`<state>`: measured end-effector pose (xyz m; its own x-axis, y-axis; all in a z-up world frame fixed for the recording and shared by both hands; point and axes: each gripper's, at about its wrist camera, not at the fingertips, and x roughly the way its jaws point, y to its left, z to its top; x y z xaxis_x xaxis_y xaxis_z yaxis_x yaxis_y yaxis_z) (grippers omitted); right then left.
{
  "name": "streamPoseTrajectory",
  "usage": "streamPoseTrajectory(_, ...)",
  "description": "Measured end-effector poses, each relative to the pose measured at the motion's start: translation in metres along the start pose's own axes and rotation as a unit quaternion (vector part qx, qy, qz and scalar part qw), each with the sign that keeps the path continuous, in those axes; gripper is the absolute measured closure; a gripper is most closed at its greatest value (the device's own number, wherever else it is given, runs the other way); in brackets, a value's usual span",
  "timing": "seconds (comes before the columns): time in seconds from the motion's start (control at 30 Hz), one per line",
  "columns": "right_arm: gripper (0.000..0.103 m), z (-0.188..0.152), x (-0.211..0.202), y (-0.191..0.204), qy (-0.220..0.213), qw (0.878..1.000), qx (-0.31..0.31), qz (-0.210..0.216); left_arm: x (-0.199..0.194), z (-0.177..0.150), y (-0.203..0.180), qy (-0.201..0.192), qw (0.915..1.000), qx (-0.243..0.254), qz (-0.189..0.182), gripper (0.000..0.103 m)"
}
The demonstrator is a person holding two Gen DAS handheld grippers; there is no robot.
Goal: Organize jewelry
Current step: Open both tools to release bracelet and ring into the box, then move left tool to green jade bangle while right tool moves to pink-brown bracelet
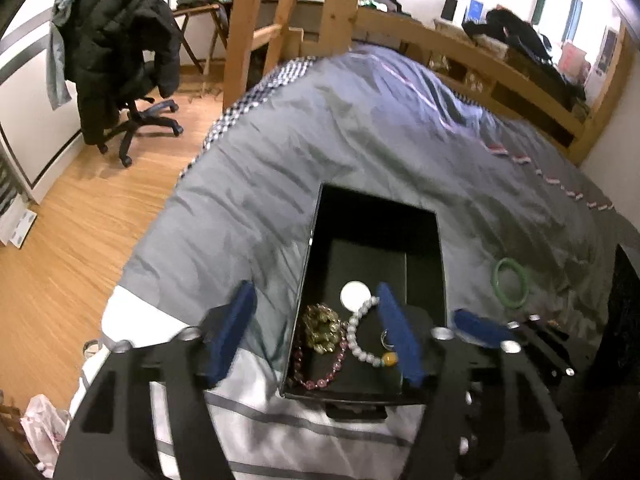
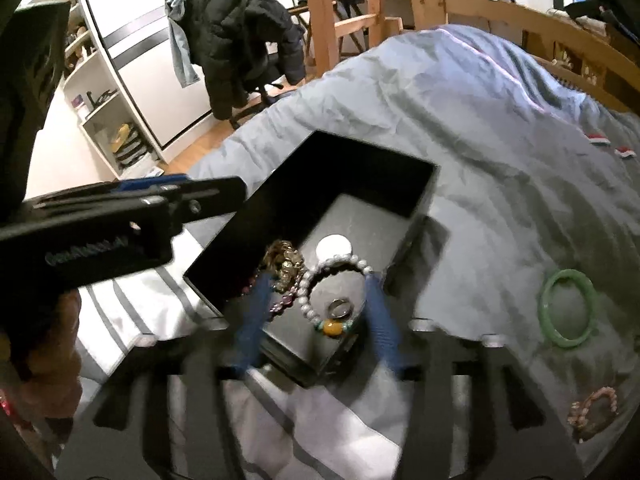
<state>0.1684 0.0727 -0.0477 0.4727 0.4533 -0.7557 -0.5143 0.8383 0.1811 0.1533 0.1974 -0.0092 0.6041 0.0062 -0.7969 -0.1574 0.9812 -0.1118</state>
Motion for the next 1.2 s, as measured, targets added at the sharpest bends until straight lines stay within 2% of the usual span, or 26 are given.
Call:
streamPoseTrajectory(0.07,0.032,0.0,-0.005,-0.002,-0.003,1.0,-0.005,-0.007,-0.001,0.001,-0.001,-0.007,1.0,0.0,0.004,0.031)
streamPoseTrajectory(0.17,0.022,-0.003,-0.018,-0.011,-0.013,0.999,-0.005,-0.035,-0.004,0.0,-0.006,-0.019,0.9998,0.007,0.008,0.021)
streamPoseTrajectory(0.37,0.016,-0.015,-0.05,-0.046,-0.021,0.997,0.015,-0.078,-0.009,0.0,-0.029,-0.035,0.9986,0.037,-0.013,0.017)
streamPoseTrajectory(0.7,0.016,-0.041,-0.109,-0.107,-0.031,0.989,0.053,-0.134,-0.007,-0.02,-0.099,-0.036,0.991,0.103,-0.078,0.017)
streamPoseTrajectory(0.9,0.016,-0.063,-0.135,-0.136,-0.032,0.984,0.072,-0.157,0.002,-0.032,-0.144,-0.03,0.9845,0.143,-0.097,0.017)
streamPoseTrajectory(1.2,0.016,-0.092,-0.134,-0.179,-0.02,0.978,0.102,-0.178,0.027,-0.043,-0.186,-0.015,0.978,0.175,-0.112,0.019)
